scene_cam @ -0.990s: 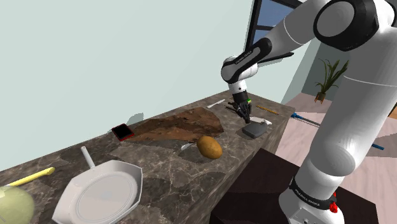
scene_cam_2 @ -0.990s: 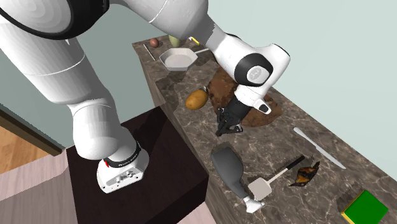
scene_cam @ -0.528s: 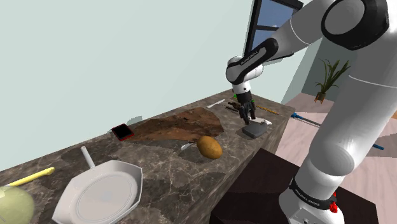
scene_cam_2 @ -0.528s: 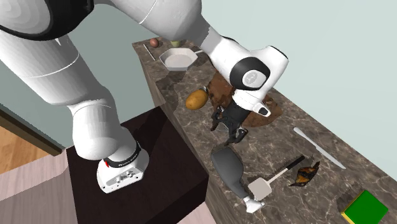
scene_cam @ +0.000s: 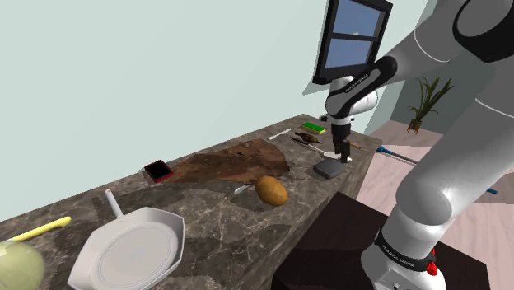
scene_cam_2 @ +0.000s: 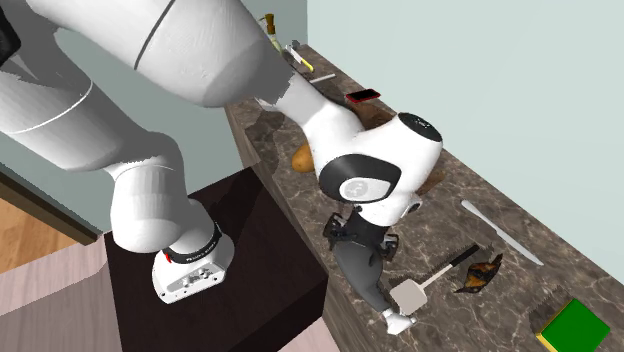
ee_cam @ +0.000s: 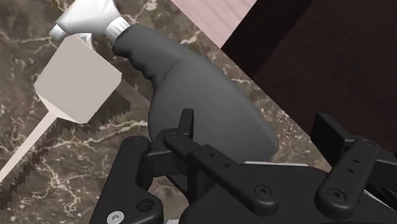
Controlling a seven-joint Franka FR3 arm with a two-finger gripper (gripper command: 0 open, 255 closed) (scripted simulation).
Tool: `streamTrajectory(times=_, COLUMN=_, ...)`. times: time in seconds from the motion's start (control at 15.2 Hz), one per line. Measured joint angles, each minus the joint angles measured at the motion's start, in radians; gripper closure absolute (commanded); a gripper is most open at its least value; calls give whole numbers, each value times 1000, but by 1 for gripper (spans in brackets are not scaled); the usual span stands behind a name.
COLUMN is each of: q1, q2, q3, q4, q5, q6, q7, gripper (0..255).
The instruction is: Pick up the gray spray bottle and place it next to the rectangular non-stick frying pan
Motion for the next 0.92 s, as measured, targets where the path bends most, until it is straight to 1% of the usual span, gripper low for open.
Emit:
streamTrajectory(times=0.07, q1=-5, q2=11, q3=-35, q4=-6, q5=15, q6=49, q7=-126, gripper=0)
streamTrajectory(times=0.2, q1=-7, q2=47, q3=-104, q4=-7, q5=78, q6=138, q7=-396, gripper=0)
streamTrajectory(times=0.26, q1=-6, q2=79, q3=-138, q4=2, q5=132, q6=179, q7=-544, gripper=0)
streamTrajectory(times=0.33, q1=-2, q2=131, q3=-167, q4=27, q5=208, q6=214, q7=-709, gripper=0)
streamTrajectory(times=0.4, q1=-3, q2=158, q3=-178, q4=41, q5=267, q6=229, q7=-833, gripper=0)
streamTrajectory(times=0.46, q1=-6, q2=177, q3=-183, q4=49, q5=303, q6=240, q7=-903, gripper=0)
streamTrajectory(times=0.59, q1=-10, q2=209, q3=-182, q4=52, q5=348, q6=267, q7=-969, gripper=0)
streamTrajectory(times=0.92, q1=-17, q2=283, q3=-166, q4=41, q5=433, q6=336, q7=-1041, gripper=0)
